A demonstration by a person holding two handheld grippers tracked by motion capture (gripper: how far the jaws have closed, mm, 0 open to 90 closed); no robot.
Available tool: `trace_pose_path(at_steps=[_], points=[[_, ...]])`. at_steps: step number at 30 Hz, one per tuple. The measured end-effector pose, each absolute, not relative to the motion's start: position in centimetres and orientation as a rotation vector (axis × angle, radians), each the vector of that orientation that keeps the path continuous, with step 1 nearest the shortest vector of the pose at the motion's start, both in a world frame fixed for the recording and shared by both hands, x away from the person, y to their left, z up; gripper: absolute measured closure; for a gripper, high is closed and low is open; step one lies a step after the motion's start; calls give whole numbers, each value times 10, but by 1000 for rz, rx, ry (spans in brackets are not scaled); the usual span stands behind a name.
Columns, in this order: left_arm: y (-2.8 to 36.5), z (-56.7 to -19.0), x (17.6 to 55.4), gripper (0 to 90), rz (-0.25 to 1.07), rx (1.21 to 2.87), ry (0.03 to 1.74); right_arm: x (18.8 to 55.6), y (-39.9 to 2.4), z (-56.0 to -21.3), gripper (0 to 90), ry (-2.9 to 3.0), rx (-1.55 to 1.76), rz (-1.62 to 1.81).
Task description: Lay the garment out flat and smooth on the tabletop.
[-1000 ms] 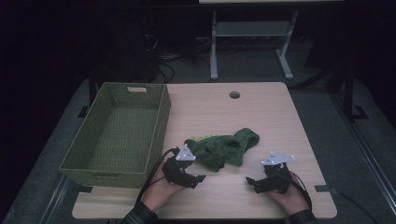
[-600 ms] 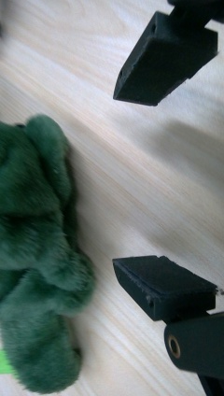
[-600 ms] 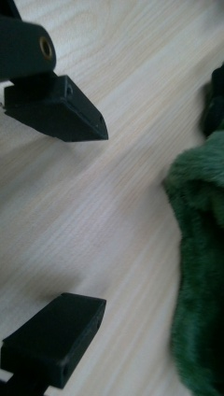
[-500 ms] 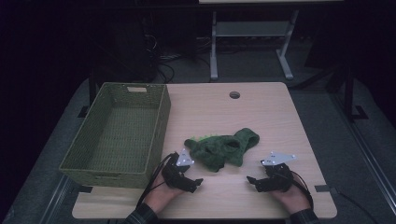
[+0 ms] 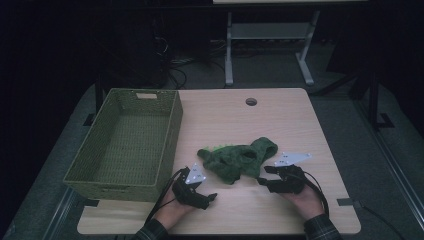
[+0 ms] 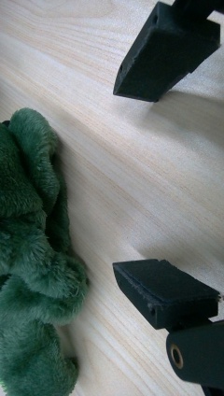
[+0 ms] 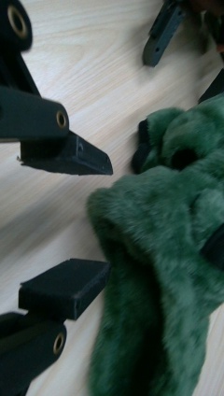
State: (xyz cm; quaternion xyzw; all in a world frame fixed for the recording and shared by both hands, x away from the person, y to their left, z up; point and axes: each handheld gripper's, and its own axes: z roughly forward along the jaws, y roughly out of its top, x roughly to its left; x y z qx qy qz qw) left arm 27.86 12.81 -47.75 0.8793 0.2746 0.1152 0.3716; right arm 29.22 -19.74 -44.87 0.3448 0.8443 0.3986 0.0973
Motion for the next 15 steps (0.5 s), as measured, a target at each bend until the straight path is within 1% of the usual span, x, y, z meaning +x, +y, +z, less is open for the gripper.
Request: trace_pose_path(at_steps=[1, 2, 3, 4, 6, 7, 9, 11, 15], points=[[128, -478, 279, 124, 295, 2254, 704, 292, -197, -449, 474, 2500, 1021, 1180], [128, -478, 279, 124, 295, 2255, 704, 296, -192, -448, 522, 2508, 1008, 1165], [128, -478, 279, 124, 295, 2255, 704, 296, -192, -448, 522, 2508, 1008, 1165], [128, -477, 279, 124, 295, 2258, 701, 300, -189, -450, 620, 2513, 989, 1179], [128, -478, 279, 124, 294, 2256, 702, 304, -188, -451, 739, 2536, 1001, 1207], [128, -478, 279, 124, 294, 2256, 702, 304, -188, -451, 739, 2536, 1001, 1207], [128, -478, 279, 124, 296, 2254, 702, 306, -188, -450, 849, 2554, 1004, 1224], [128, -478, 279, 124, 296, 2255, 702, 308, -188, -441, 873, 2543, 985, 1257], [128, -478, 279, 124, 296, 2249, 705, 311, -189, -428, 878, 2512, 987, 1298]])
